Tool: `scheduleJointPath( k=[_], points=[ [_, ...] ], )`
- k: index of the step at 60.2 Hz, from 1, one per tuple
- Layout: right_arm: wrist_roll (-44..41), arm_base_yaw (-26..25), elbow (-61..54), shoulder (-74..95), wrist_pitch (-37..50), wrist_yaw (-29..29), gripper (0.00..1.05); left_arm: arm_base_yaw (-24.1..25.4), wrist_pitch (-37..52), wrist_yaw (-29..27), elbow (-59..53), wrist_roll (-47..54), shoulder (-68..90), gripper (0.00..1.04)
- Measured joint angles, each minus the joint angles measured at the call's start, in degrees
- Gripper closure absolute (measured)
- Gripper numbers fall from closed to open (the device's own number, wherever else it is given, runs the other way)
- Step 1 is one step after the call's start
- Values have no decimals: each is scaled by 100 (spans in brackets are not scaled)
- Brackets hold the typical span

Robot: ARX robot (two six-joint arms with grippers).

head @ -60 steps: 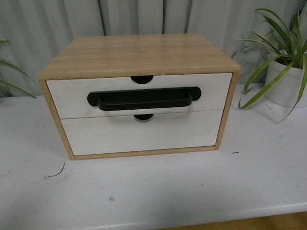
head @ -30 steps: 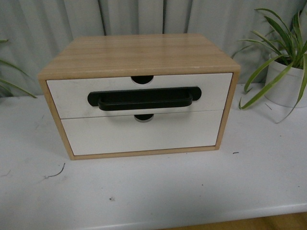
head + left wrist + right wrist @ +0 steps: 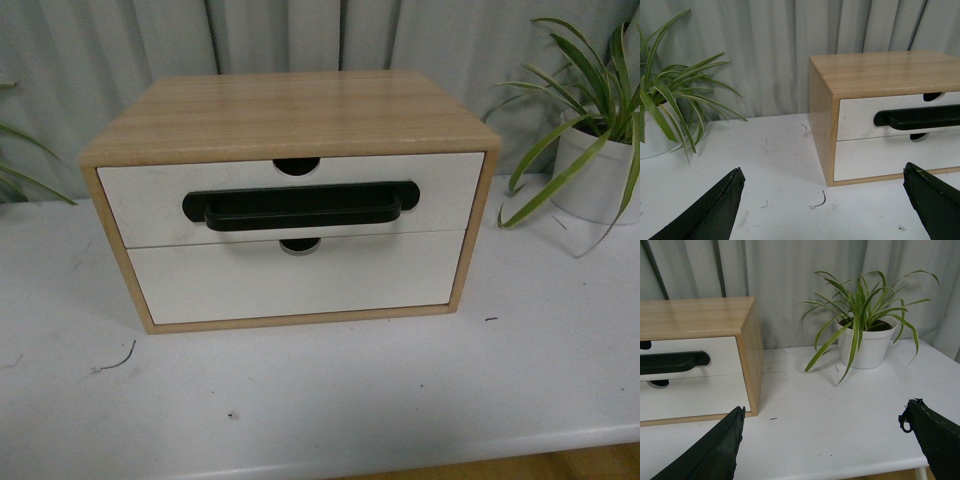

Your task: Close drawer sideways

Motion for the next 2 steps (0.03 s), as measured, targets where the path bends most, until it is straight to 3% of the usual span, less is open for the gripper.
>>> scheduleJointPath(
  k=[2],
  points=[
    [0,0,0,0,0,2,6,0,-2,0,0,0,0,7]
  ],
)
